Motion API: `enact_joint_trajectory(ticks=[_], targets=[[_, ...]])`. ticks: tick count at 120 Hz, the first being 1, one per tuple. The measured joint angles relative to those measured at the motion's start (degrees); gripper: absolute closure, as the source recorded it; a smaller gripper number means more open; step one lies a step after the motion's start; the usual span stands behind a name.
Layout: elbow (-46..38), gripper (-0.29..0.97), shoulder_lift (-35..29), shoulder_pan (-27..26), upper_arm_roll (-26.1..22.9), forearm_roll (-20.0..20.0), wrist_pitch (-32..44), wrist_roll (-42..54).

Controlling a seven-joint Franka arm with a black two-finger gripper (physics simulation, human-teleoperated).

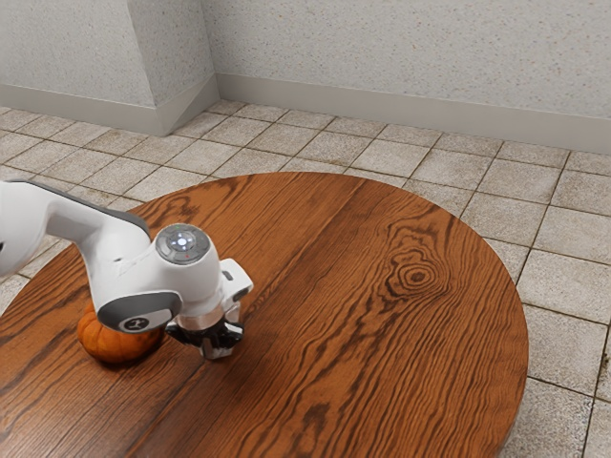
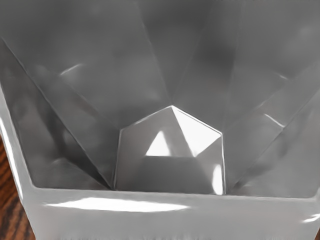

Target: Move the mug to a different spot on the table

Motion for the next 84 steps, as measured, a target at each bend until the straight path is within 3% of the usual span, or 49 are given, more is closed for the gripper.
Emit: enact_joint_trajectory(ticks=[24,37,84], targets=[[0.0,0.69,0.0,-1.8,2.2,-0.1,0.1,0.8],[0.0,0.54,0.1,-1.4,2.0,-0.3,0.1,1.3],[-2.6,0.37,-2.0,-0.6,1.5,-0.6,-0.4,2.5]])
